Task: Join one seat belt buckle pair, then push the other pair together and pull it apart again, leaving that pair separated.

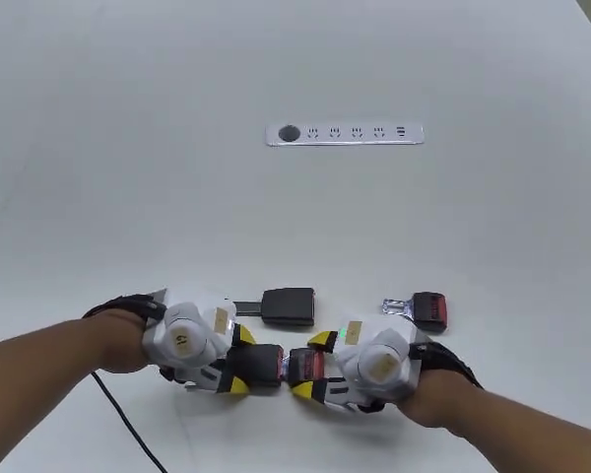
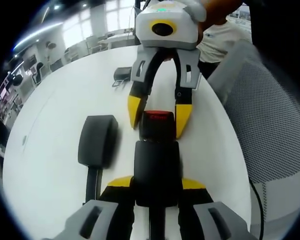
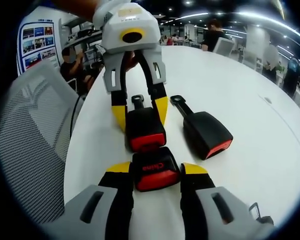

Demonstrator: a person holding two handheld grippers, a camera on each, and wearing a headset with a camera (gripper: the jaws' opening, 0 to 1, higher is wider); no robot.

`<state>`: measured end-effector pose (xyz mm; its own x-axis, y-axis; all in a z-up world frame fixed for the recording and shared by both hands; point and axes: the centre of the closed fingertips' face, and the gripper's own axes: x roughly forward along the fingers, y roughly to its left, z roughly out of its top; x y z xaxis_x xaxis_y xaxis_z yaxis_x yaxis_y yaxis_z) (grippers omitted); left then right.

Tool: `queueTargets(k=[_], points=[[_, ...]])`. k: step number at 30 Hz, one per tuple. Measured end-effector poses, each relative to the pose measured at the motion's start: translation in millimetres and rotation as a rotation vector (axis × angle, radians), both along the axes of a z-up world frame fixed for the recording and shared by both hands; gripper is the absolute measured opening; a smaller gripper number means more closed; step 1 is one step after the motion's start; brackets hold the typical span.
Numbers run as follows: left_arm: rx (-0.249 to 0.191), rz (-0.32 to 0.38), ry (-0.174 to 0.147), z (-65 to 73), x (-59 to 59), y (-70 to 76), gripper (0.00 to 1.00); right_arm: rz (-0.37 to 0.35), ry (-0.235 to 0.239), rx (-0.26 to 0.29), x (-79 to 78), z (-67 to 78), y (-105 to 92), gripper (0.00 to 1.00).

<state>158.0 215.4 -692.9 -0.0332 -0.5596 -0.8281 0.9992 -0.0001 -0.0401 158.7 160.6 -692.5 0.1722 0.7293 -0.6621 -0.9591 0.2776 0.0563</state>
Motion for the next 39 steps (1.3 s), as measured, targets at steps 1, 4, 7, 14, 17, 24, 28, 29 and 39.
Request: queueTargets(k=[1, 4, 7, 14, 17, 24, 28, 29, 39], points=[[-0.002, -0.005, 0.005, 0.1, -1.2, -0.7, 0.34, 0.002, -0.001, 0.002, -1.2, 0.5, -0.2, 0.35], [-0.018, -0.009, 0.011, 0.2, -2.6, -1.4, 0.34, 0.004, -0.002, 0.008, -0.8, -0.1, -0.1, 0.35], [-0.044, -0.011, 0.019, 1.1, -5.5, -3.3, 0.33, 0.009, -0.002, 0.018, -4.5, 0.1, -2.8, 0.35], [-0.056, -0.02, 0.026, 2.0, -8.6, -3.9, 0.33, 0.014, -0.004, 0.031, -4.8, 1.8, -3.6, 0.35], [-0.06, -0.021, 0.026, 2.0, -8.6, -3.1, 0.33, 0.017, -0.008, 0.032, -4.0, -0.1, -3.0, 0.35], [-0.073, -0.025, 0.028, 3.6, -11.0, -2.8, 0.33, 0.024, -0.014, 0.041, -4.8, 0.0, -3.1, 0.35], [-0.08, -0.029, 0.027, 4.4, -11.8, -2.6, 0.33, 0.025, -0.015, 0.045, -5.0, 0.5, -2.9, 0.35], [-0.081, -0.029, 0.026, 4.5, -11.9, -2.5, 0.33, 0.024, -0.016, 0.045, -6.0, 2.6, -2.3, 0.35], [-0.081, -0.024, 0.03, 1.4, -11.0, 0.8, 0.33, 0.021, -0.012, 0.052, -8.8, 8.1, -2.1, 0.35]])
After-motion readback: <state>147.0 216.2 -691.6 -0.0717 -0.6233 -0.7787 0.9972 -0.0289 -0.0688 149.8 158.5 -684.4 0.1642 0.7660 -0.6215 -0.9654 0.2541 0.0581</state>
